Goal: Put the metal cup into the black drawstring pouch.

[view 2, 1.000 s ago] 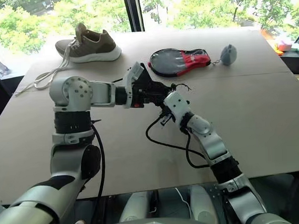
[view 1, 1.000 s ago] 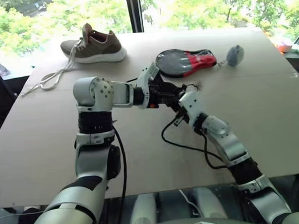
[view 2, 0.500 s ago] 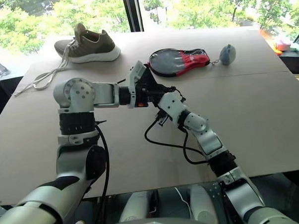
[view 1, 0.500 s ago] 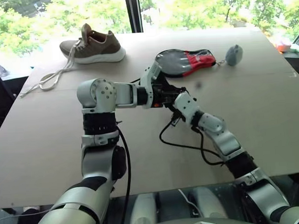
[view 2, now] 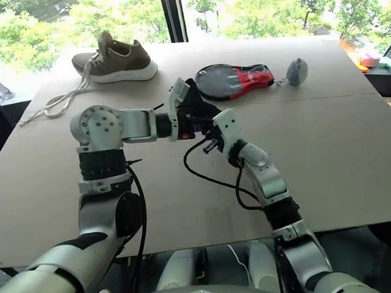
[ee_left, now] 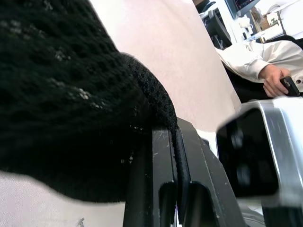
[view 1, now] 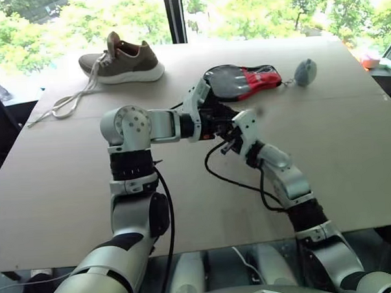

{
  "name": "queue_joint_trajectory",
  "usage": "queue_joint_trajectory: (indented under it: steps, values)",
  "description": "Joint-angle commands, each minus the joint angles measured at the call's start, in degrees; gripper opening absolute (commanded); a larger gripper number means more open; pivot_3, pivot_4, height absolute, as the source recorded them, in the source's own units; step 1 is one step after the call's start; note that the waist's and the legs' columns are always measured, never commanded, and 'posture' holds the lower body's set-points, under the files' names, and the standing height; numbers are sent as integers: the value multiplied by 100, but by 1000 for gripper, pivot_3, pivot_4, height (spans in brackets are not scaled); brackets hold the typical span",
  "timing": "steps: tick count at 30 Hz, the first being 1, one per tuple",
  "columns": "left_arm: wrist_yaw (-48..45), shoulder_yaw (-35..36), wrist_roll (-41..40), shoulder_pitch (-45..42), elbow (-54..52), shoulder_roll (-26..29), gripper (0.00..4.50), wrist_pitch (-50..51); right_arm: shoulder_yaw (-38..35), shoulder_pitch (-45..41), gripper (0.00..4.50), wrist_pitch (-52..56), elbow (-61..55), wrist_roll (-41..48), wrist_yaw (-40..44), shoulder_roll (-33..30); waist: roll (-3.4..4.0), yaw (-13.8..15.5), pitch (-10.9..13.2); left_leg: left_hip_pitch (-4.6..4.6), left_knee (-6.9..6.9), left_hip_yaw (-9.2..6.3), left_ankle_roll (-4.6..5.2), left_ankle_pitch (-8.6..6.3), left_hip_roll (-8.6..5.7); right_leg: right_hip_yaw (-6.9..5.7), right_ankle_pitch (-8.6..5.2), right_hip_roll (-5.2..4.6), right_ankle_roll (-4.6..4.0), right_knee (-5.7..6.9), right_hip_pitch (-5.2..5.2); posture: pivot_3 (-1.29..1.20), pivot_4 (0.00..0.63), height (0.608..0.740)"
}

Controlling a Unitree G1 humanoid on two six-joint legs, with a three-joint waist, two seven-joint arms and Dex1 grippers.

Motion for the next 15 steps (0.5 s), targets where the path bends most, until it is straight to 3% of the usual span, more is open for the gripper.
queue_joint_trajectory:
  steps: [1,4,10,12,15]
  values:
    - [3,125,-123,-171,-30,-207,0,38,890,-88,32,-658,-505,-550,478,-122,0,-4,0,0,0,0,0,0,-1,0,0,0,0,0,0,0,150,740]
    - [106,231,-28,-380,207,-361,0,-65,1299,-230,32,-1152,-226,-1299,243,-300,1,-19,1,1,-2,-2,0,0,-2,-1,-1,3,1,-1,-2,0,150,740]
    - [157,206,-228,-320,63,-379,0,44,-107,-618,32,-526,664,-374,-443,162,-5,-3,4,1,3,-3,-2,1,0,-1,0,0,0,8,-1,0,150,740]
    - [171,109,-369,-182,-46,-339,0,47,42,-584,32,-716,606,-481,-237,104,-5,-2,4,1,2,-2,-2,1,0,-1,0,-1,0,7,-1,0,150,740]
    - [293,226,-269,-204,26,-426,0,44,999,-354,32,-1160,149,-1002,411,-120,-4,-13,5,-1,-1,-1,-2,1,-1,0,0,-3,0,2,-2,0,150,740]
